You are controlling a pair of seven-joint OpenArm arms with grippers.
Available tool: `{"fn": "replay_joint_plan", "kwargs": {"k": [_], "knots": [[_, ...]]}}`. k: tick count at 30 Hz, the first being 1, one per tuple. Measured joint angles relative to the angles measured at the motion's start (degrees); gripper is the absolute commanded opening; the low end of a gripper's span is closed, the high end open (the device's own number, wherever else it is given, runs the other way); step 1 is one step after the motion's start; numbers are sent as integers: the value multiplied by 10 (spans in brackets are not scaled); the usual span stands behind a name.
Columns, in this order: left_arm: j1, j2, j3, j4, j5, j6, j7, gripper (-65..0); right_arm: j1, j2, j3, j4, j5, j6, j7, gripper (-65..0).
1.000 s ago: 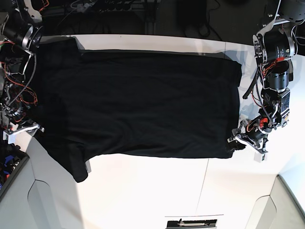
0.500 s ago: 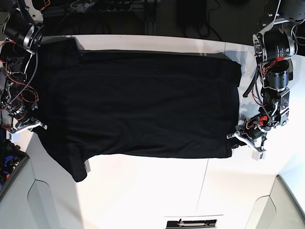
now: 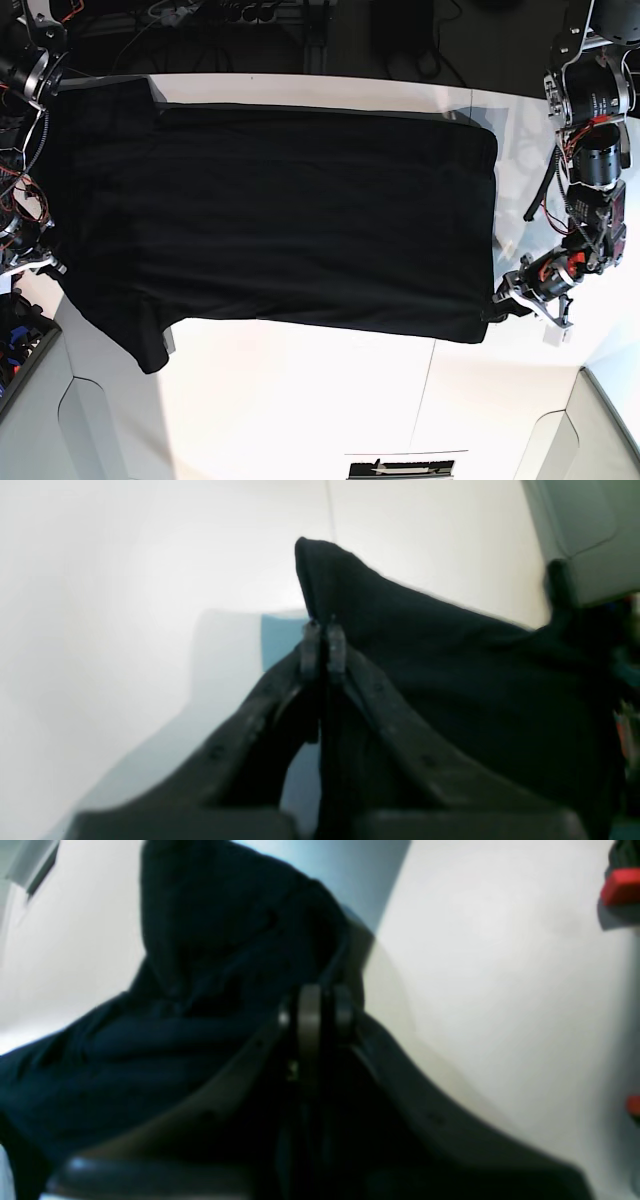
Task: Layout the t-shirt on the table in an organized manner, then fold the t-shirt properly
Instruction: 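Grasp the folded shirt's side corners with both grippers, then lift the side edge with both grippers and fold it over the shirt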
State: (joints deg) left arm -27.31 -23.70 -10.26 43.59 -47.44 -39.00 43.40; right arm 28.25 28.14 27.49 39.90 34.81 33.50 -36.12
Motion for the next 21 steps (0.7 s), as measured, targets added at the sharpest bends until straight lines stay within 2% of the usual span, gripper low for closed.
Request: {"fn": "replay_joint_plan", "kwargs": {"k": [3, 6, 11, 15, 21], "knots": [[18, -3, 0, 53, -74, -1, 77, -650, 0, 1, 0, 0, 5, 2, -11, -650], [68, -4, 1, 136, -99, -2, 127, -650, -23, 1, -1, 38, 6, 3, -15, -650], [183, -27, -1, 288, -106, -1, 122, -650, -127, 4, -1, 190, 12, 0, -17, -650], [237, -34, -24, 378, -108, -2, 118, -650, -209, 8, 3, 308, 15, 2, -19, -650], [288, -39, -59, 410, -82, -3, 119, -650, -287, 21, 50, 394, 20, 4, -20, -650]]}}
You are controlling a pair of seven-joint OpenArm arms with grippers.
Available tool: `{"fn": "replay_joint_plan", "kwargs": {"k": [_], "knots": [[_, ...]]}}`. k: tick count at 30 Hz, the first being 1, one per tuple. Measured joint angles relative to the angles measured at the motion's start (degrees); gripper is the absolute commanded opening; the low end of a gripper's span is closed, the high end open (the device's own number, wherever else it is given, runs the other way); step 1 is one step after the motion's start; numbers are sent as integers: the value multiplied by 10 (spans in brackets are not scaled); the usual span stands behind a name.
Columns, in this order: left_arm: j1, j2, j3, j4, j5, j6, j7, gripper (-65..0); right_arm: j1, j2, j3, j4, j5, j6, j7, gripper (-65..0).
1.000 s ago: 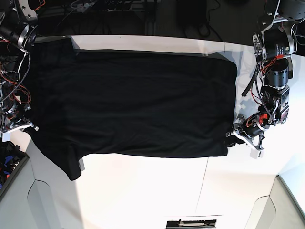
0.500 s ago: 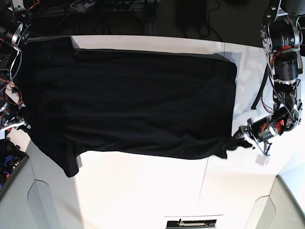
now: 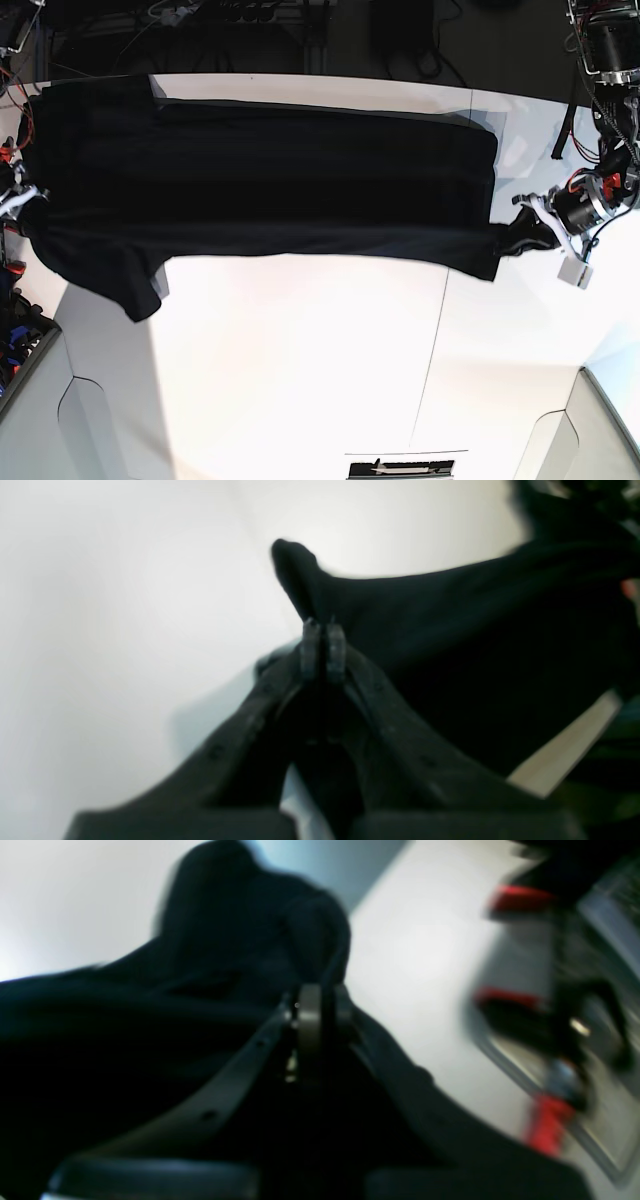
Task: Layout the t-shirt on the table in an organized manner, then fold the t-shirt properly
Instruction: 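Lift the side edge with both grippers and fold it over the shirt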
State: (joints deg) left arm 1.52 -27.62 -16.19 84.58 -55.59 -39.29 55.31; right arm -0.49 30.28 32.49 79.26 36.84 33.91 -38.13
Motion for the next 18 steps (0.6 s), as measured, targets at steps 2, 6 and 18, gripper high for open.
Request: {"fn": "replay_joint_plan", "kwargs": {"k": [2, 6, 18], "knots": [[10, 1, 1, 0, -3, 0, 0, -650, -11, 0, 21, 5, 0, 0, -6, -650], [27, 2, 1, 0, -8, 0, -4, -650, -26, 0, 59, 7, 25, 1, -20, -650], [52, 3, 1, 0, -4, 0, 13, -400, -46, -14, 63, 7, 50, -4, -67, -230]]}}
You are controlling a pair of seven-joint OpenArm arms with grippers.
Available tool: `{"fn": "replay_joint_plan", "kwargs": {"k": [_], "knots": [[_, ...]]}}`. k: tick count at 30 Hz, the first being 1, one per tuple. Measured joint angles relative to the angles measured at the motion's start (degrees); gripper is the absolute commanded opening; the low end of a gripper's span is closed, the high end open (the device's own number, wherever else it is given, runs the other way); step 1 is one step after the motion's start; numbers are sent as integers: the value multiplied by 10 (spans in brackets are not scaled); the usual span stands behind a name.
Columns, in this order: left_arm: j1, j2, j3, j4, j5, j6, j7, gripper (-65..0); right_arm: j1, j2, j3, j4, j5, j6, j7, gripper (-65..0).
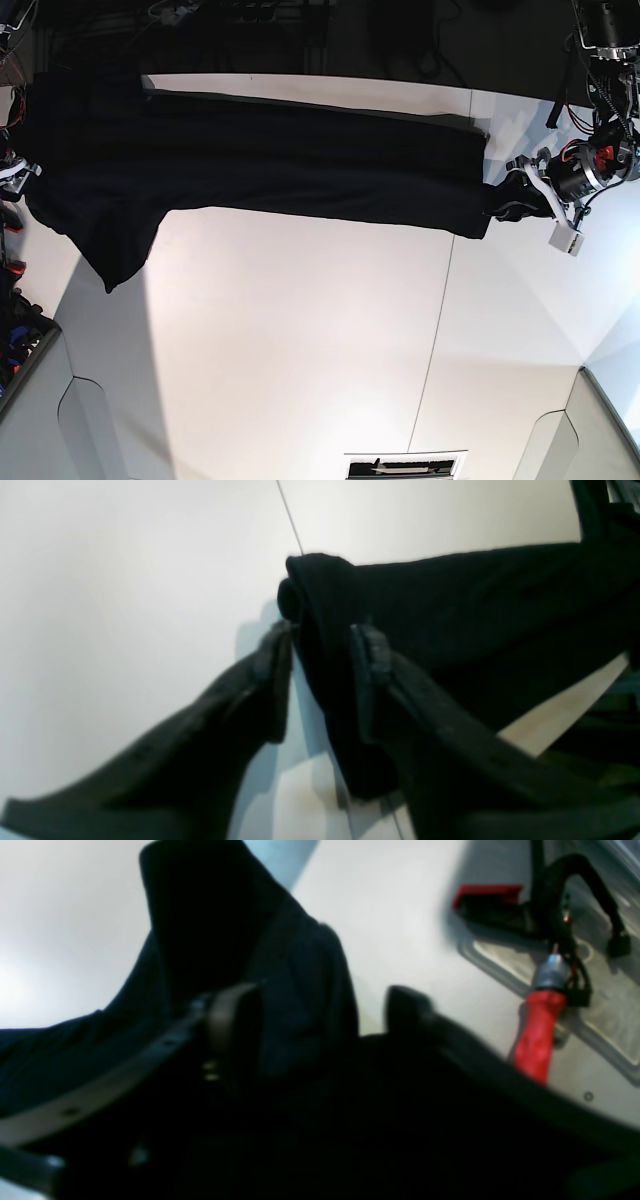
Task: Layout the t-shirt on the table in an organized manner, then fold the t-shirt properly
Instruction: 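Lift the side edge with both grippers and fold it over the shirt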
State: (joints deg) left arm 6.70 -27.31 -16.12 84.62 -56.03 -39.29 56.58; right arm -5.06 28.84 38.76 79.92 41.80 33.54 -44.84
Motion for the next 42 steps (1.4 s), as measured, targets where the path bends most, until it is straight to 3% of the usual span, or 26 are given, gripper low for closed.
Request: {"fn": "replay_joint_plan", "kwargs": {"k": [5, 11, 18, 20, 25, 29, 33, 37, 38, 39, 41, 42], "knots": [[0, 0, 0, 0, -8, 0, 9, -400, 16, 0, 1, 0, 23, -4, 28, -230], [6, 0, 0, 0, -10, 0, 10, -401, 107, -19, -9, -3, -1, -6, 50, -230], [7, 26, 0, 0, -8, 0, 10, -401, 223, -14, -145, -124, -83, -27, 103, -228], [9, 36, 0, 0, 20, 0, 10, -401, 251, -17, -184, -178, -107, -47, 121, -228], [43, 41, -1, -1, 20, 0, 0, -401, 282, -17, -221, -286, -120, -61, 124, -228], [48, 43, -1, -1, 20, 0, -11, -401, 283, -16, -227, -307, -113, -49, 112, -228], [50, 44, -1, -1, 22, 0, -22, -401, 276, -16, -228, -304, -39, -19, 76, -228], [50, 45, -1, -1, 22, 0, -23, -401, 276, -16, -228, -288, 3, -18, 43, -236], [50, 45, -1, -1, 22, 0, -24, -401, 276, -17, -228, -282, 4, -18, 43, -277], [50, 45, -1, -1, 22, 0, -26, -401, 276, -17, -228, -276, 4, -18, 43, -363], [50, 45, -1, -1, 24, 0, -32, -401, 276, -17, -228, -267, 5, -17, 43, -603], [50, 45, -1, -1, 26, 0, -36, -401, 276, -16, -228, -265, 5, -16, 43, -650]]}}
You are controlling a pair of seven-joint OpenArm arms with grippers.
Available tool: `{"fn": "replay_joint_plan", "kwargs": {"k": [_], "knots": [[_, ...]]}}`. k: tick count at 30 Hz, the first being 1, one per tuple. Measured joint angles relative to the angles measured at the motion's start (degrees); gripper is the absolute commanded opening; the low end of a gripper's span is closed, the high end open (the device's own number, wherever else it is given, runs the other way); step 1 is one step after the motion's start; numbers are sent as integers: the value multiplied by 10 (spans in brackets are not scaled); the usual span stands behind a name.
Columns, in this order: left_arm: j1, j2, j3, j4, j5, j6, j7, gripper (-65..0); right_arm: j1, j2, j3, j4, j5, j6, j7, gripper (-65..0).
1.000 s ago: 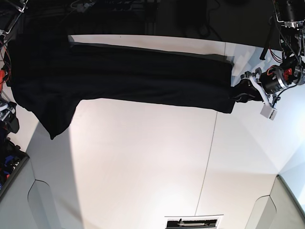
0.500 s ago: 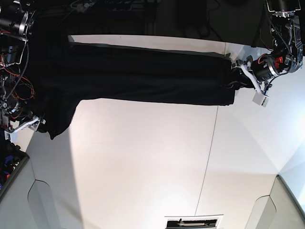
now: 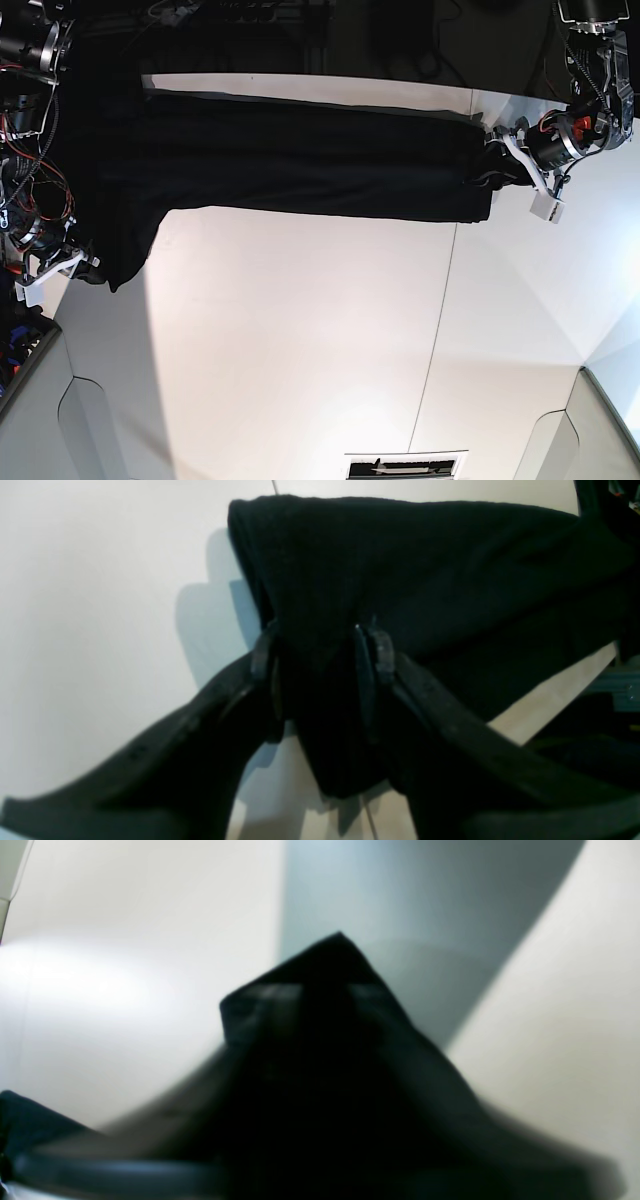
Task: Layout the t-shirt on the table in an organized manner, then fold the t-shirt properly
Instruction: 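Lift the side edge with both grippers and fold it over the shirt, then hold the folded edge with both grippers and lay it flat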
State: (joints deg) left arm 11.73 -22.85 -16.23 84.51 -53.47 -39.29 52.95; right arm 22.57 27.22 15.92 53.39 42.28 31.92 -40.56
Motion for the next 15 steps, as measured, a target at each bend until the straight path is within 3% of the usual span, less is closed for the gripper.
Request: {"fn": "replay_joint_plan", "kwargs": {"k": [4, 7, 11, 15], "knots": [[0, 0, 0, 0, 1, 0, -5, -401, 0, 0, 0, 1, 0, 0, 0, -650], [0, 0, 0, 0, -1, 0, -5, -401, 0, 1, 0, 6, 21, 0, -30, -650], [0, 0, 0, 0, -74, 0, 59, -401, -19, 2, 32, 47, 91, 9, -73, -650], [1, 0, 0, 0, -107, 0, 82, -401, -83, 2, 90, 146, 99, 10, -78, -650]]}}
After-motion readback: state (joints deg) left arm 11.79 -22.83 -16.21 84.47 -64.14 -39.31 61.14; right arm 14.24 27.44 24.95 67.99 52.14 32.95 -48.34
